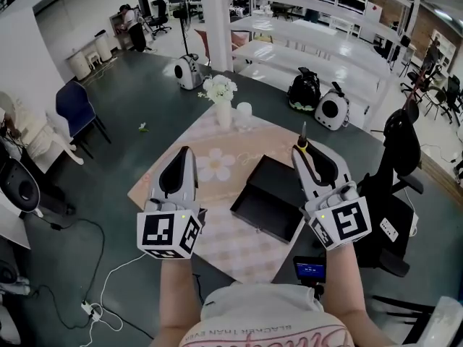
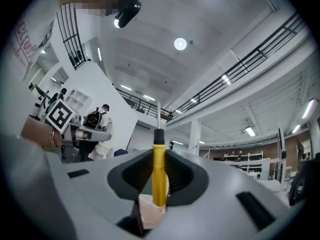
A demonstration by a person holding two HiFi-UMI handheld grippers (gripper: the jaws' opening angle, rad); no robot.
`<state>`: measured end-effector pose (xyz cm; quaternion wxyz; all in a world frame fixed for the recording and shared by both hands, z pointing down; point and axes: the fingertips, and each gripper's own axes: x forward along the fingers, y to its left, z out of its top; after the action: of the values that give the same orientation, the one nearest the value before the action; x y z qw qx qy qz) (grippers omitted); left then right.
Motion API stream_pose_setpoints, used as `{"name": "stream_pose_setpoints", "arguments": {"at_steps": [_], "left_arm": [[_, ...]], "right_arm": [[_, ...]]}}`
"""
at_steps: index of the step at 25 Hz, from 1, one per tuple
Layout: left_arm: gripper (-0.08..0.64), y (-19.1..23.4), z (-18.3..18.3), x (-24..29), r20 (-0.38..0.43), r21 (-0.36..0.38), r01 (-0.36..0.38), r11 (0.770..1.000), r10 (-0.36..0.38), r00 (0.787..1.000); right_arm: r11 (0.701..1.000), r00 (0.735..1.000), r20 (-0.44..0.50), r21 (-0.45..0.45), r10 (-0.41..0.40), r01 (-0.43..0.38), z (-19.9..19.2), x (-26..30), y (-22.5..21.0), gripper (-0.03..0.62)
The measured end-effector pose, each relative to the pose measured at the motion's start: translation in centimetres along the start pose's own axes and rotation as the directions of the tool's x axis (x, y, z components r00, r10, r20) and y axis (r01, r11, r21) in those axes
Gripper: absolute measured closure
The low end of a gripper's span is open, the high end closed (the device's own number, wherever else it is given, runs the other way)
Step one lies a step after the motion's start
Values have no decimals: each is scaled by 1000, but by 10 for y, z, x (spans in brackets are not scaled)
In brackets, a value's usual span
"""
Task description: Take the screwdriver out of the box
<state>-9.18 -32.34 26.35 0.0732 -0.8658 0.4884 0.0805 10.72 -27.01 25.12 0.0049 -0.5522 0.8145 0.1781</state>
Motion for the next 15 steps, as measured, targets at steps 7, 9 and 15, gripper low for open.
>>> {"name": "stream_pose_setpoints", "arguments": {"at_steps": [7, 9, 15], "left_arm": [[551, 7, 25, -1, 63, -8, -8, 1000, 9, 998], [551, 8, 30, 0, 76, 4, -2, 1000, 2, 997], [551, 6, 43, 6, 98, 35, 13, 999, -16, 995]], "right_arm": [[999, 997, 71, -35, -19, 22, 22, -4, -4, 512], [999, 997, 68, -43, -28, 31, 26, -3, -5, 512], [996, 997, 33, -48, -68, 70, 33, -2, -12, 512]]}}
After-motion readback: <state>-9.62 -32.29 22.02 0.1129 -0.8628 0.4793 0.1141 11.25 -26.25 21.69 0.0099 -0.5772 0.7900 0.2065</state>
